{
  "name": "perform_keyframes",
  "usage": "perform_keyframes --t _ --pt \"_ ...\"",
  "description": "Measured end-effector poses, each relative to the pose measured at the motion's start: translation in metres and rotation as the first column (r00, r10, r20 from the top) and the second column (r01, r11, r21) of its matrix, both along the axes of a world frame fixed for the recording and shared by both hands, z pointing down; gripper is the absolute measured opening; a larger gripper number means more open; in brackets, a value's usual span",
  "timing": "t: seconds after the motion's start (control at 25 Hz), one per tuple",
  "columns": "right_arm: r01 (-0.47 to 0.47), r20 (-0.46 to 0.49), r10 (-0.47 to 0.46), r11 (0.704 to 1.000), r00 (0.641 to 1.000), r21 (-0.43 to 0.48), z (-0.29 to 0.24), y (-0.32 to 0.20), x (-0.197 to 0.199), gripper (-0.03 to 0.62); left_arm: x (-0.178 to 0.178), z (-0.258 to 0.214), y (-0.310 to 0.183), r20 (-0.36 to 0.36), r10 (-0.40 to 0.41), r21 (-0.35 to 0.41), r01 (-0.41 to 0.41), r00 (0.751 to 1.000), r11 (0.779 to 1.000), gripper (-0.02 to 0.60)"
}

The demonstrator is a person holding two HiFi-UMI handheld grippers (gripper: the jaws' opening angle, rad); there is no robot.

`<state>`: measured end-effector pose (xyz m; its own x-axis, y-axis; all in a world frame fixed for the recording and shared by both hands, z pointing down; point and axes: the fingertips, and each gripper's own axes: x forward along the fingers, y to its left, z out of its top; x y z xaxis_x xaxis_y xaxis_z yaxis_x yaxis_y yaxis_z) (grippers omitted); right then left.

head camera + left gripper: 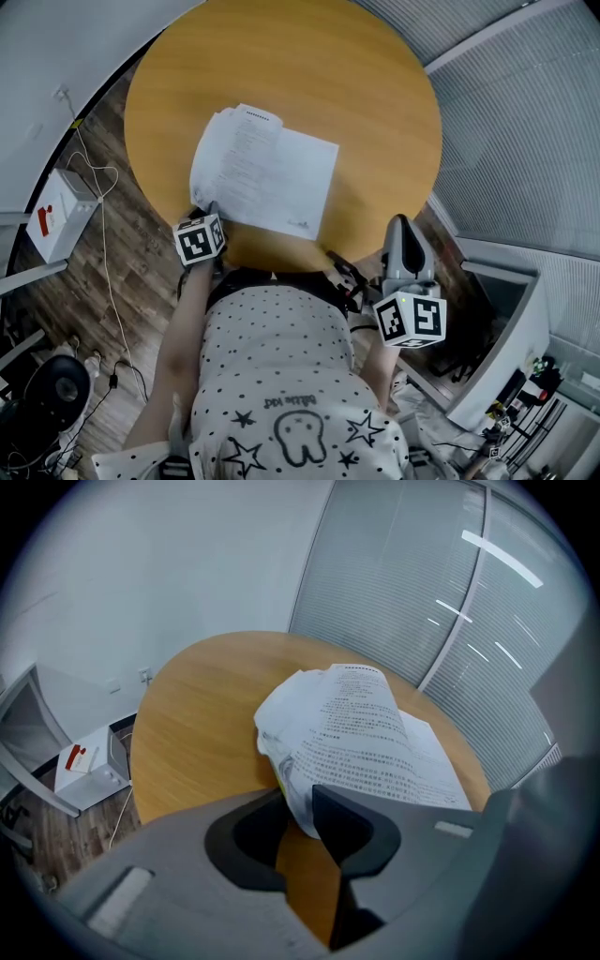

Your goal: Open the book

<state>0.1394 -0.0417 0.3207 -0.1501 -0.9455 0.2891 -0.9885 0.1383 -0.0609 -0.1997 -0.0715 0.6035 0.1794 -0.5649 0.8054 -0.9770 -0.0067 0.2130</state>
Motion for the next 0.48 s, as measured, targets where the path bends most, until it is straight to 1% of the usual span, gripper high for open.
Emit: perform_keyframes --t 0.12,0.32,0.4,0.48 --pt "-0.008 0.005 0.008 1.000 1.000 0.000 0.000 -0.002 0.000 0.003 -0.002 0.002 0.001 -0.004 0.010 -0.016 -0.010 1.000 1.000 0.119" --pt "-0.011 -0.002 0.011 1.000 1.000 0.004 -0.002 -0.004 0.001 0.003 -0.013 0.002 0.002 -0.010 0.000 -0.034 0.000 1.000 0.999 0.219" --pt "-0.011 -0.003 0.011 1.000 1.000 0.006 -0.001 -0.003 0.003 0.003 -0.018 0.000 0.004 -0.020 -0.007 -0.030 0.006 1.000 1.000 0.261" --pt "-0.008 -0.001 0.008 1.000 1.000 0.010 -0.002 -0.004 0.002 0.003 -0.021 -0.008 0.004 -0.015 -0.008 -0.010 0.008 1.000 1.000 0.273"
